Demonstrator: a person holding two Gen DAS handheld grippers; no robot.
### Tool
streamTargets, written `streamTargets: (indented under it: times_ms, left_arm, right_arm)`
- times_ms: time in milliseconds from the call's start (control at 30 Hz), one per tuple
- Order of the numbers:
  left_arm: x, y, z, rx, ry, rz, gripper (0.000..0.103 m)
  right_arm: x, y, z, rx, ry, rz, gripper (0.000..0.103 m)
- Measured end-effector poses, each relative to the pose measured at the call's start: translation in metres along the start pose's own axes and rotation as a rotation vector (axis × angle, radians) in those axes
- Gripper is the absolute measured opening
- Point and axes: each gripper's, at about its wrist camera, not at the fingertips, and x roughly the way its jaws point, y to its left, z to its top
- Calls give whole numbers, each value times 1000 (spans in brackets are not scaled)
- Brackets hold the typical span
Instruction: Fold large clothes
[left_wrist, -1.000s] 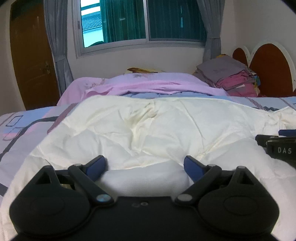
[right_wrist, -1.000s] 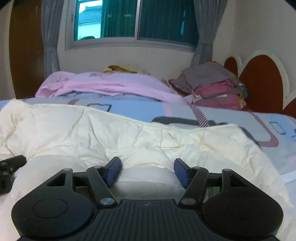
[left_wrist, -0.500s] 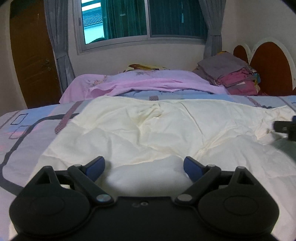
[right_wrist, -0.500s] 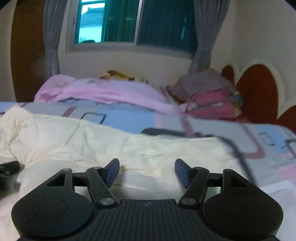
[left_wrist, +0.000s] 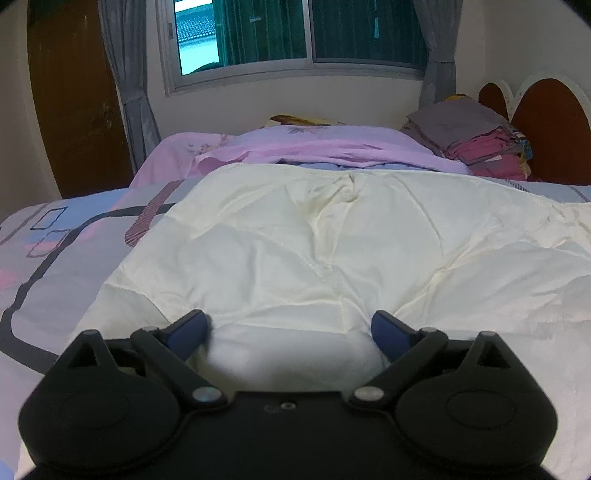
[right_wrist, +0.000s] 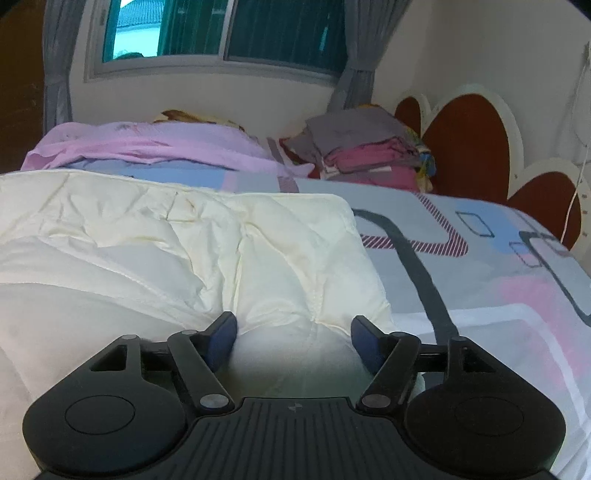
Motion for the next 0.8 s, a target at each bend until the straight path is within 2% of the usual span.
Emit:
streamTargets:
  times_ms: [267,333,367,433,533,800]
  left_arm:
    - [-29,13,4,-21,4,-4,96]
    - [-42,19,5,-26,1,-17,96]
    - [-50,23,4,-37,2,-25,96]
    - [-67,35,-1,-76,18,-56,97]
    - [-91,54,-12,-142,50,-98,98]
    - [-127,107,-59,-319,151,-110,98]
  right_arm:
    - [-49,-14,1,29,-47,51,69]
    - [-68,-17,-1,59,-60,65,77]
    - [-79,-19,-2,85,-70,73,86]
    - [-102,-23,-8,128,-81,107,90]
    - [-131,-24,-21,148,-56,142,90]
    - [-178,-38,-77,249,59,157,90]
